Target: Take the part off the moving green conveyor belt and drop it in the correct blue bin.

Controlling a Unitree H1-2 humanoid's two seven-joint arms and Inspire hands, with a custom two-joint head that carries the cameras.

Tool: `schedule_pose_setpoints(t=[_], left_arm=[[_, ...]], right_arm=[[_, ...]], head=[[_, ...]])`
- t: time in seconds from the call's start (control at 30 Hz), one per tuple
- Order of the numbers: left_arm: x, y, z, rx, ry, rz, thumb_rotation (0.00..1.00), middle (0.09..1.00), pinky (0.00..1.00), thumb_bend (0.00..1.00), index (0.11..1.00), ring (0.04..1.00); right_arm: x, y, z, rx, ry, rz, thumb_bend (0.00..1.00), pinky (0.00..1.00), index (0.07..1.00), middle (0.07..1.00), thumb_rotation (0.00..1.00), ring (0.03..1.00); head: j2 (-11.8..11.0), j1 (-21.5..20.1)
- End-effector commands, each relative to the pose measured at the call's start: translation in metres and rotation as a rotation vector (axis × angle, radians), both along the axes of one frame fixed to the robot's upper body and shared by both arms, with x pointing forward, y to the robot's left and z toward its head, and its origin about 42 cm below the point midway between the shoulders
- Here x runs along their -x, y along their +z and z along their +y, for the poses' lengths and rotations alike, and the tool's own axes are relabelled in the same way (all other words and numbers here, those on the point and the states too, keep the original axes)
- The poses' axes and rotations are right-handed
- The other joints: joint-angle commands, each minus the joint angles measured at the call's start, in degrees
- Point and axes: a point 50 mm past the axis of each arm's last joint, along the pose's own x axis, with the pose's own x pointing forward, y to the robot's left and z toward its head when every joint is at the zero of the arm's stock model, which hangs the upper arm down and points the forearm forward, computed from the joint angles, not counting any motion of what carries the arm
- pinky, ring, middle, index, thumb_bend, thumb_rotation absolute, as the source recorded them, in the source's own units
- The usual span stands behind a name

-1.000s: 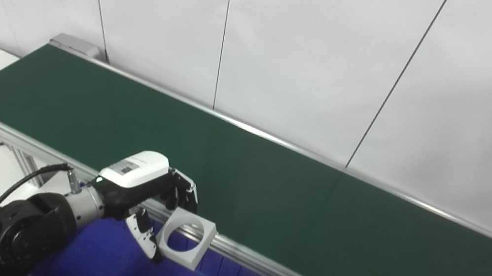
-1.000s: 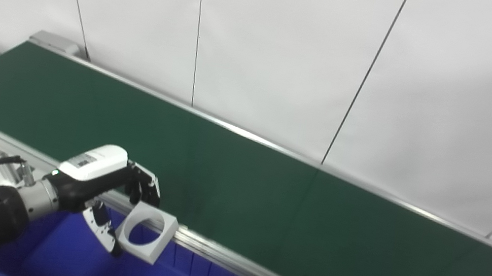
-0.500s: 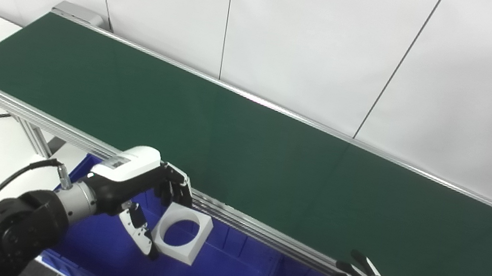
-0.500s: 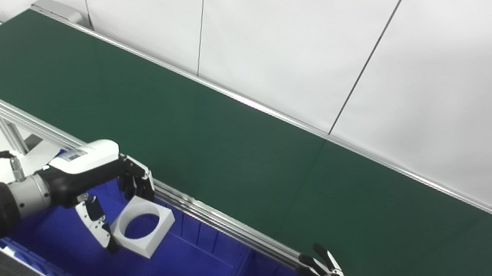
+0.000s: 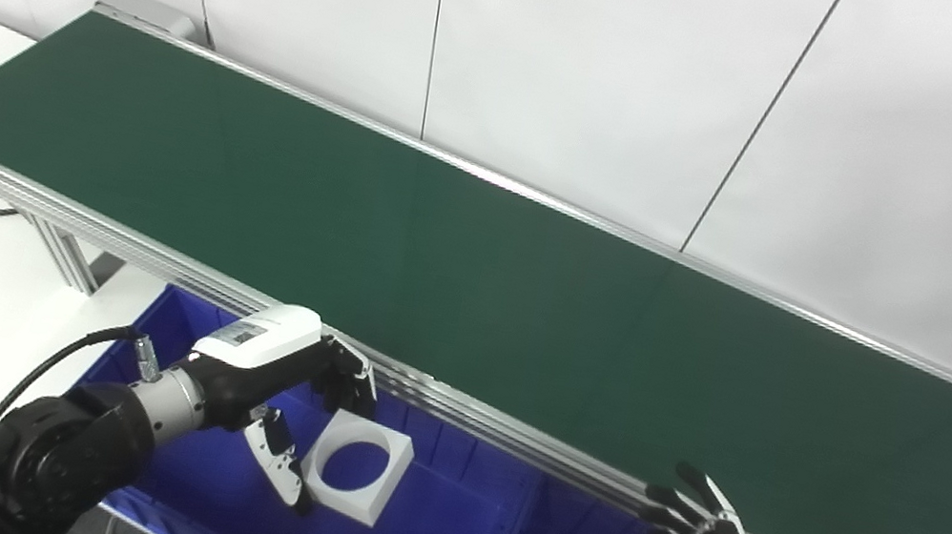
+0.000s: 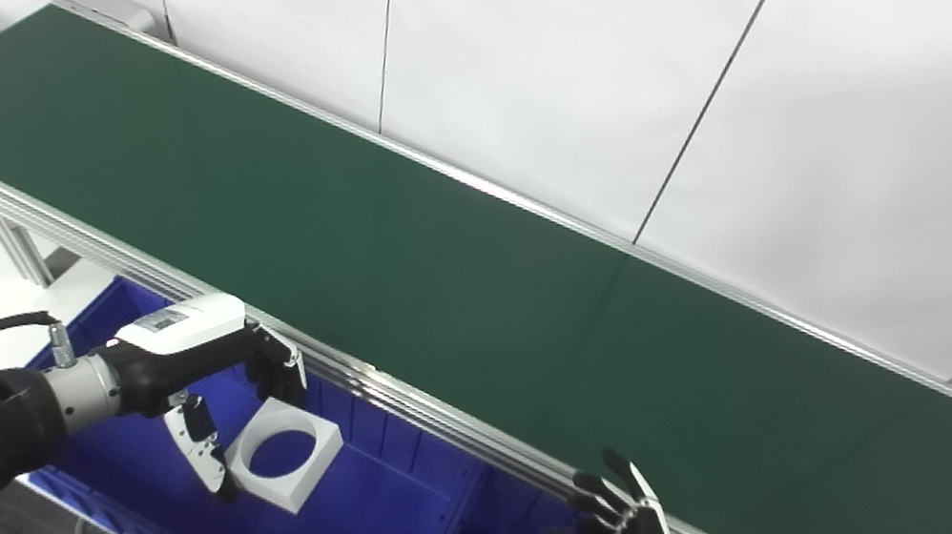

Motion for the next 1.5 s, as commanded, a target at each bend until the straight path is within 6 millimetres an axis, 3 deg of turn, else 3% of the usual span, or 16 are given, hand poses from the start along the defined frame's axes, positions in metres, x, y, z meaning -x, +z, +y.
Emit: schedule_pose_setpoints(t=[0.0, 0.5, 0.57, 0.8, 1.27, 1.4, 1.47], left_arm=[[-0.012, 0.007, -0.004, 0.023, -0.012, -0.061, 0.0, 0.54, 0.53, 0.52, 0.464, 0.529], [-0.047, -0.045, -0.024, -0.035, -0.038, -0.042, 0.0, 0.555, 0.66, 0.51, 0.459, 0.618], [-0.051, -0.052, -0.026, -0.046, -0.039, -0.034, 0.0, 0.51, 0.68, 0.52, 0.479, 0.637], [-0.06, -0.069, -0.029, -0.068, -0.053, -0.002, 0.0, 0.499, 0.76, 0.52, 0.483, 0.701], [-0.054, -0.059, -0.029, -0.119, -0.104, -0.029, 0.0, 0.5, 0.83, 0.52, 0.485, 0.729], [-0.055, -0.054, -0.029, -0.126, -0.118, -0.021, 0.0, 0.546, 0.84, 0.51, 0.467, 0.729], [-0.054, -0.051, -0.028, -0.124, -0.124, -0.013, 0.06, 0.668, 0.86, 0.52, 0.49, 0.755]], right_arm=[[-0.005, 0.012, 0.003, -0.016, -0.004, -0.037, 0.56, 0.58, 0.826, 0.713, 0.54, 0.661], [-0.005, 0.015, 0.003, -0.018, -0.005, -0.041, 0.55, 0.58, 0.83, 0.716, 0.54, 0.66], [-0.005, 0.015, 0.004, -0.02, -0.004, -0.042, 0.55, 0.58, 0.83, 0.716, 0.54, 0.659], [-0.005, 0.017, 0.004, -0.016, -0.007, -0.046, 0.55, 0.58, 0.829, 0.713, 0.54, 0.658], [-0.005, 0.019, 0.004, -0.009, -0.009, -0.045, 0.55, 0.58, 0.828, 0.715, 0.55, 0.658], [-0.005, 0.019, 0.004, -0.014, -0.009, -0.047, 0.55, 0.58, 0.828, 0.715, 0.55, 0.659], [-0.006, 0.019, 0.004, -0.012, -0.01, -0.046, 0.55, 0.58, 0.827, 0.715, 0.55, 0.658]], head=[[0.15, -0.18], [1.01, -0.17], [1.15, -0.25], [1.42, -0.62], [1.65, -0.64], [1.64, -0.68], [1.64, -0.68]])
